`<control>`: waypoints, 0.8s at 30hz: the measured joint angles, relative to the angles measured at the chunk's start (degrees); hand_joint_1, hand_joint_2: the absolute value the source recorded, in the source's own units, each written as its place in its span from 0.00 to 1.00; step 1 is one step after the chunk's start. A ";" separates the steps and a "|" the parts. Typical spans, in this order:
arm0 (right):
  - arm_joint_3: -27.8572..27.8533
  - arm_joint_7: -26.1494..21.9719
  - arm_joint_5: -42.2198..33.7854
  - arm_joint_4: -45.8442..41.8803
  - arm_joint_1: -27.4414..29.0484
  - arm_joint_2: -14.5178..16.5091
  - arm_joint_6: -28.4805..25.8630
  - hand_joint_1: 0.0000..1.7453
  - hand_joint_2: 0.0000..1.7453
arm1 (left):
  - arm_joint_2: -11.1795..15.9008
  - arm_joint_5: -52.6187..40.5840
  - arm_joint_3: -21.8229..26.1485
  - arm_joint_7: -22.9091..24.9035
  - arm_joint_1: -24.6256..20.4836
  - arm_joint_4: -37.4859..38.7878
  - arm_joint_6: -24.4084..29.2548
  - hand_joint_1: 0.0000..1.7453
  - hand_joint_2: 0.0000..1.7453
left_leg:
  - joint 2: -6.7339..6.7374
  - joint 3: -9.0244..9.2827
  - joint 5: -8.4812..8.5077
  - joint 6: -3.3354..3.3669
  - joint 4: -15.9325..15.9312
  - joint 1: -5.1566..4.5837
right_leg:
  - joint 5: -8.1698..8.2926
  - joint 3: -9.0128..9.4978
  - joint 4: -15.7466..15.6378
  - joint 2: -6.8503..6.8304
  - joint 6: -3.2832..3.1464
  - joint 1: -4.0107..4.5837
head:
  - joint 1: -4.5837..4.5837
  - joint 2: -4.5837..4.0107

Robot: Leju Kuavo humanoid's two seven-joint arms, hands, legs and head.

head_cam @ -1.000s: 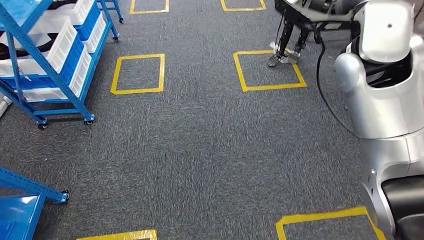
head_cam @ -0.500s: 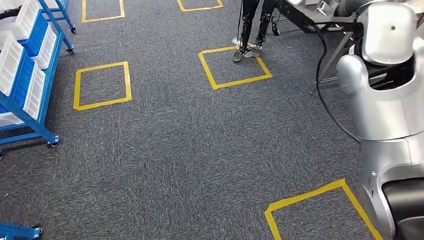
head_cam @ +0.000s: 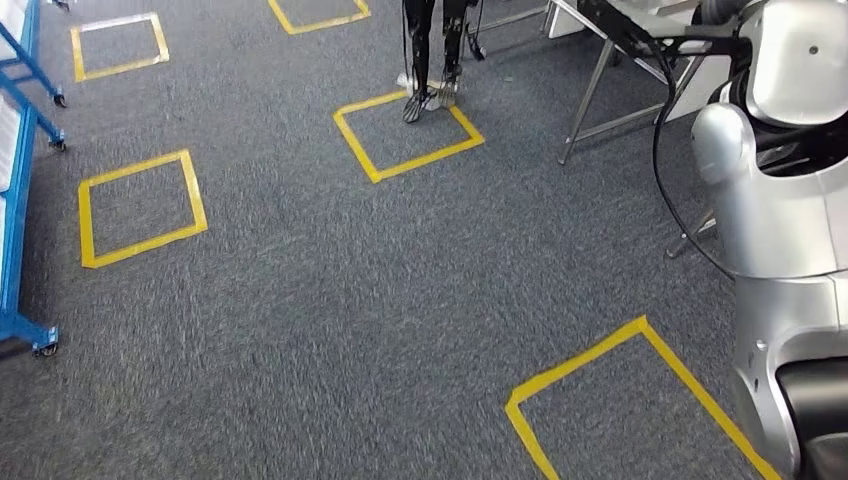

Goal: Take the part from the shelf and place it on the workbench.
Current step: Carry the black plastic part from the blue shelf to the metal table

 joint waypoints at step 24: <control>-0.24 -0.61 0.34 -1.24 0.10 -0.47 1.91 1.00 1.00 | 0.24 -0.45 0.04 -0.33 0.31 -0.02 -0.06 0.00 1.00 | 1.74 0.44 4.05 1.50 -4.53 -0.13 | -0.63 -1.97 3.13 -2.42 1.82 0.45 | 0.28 0.00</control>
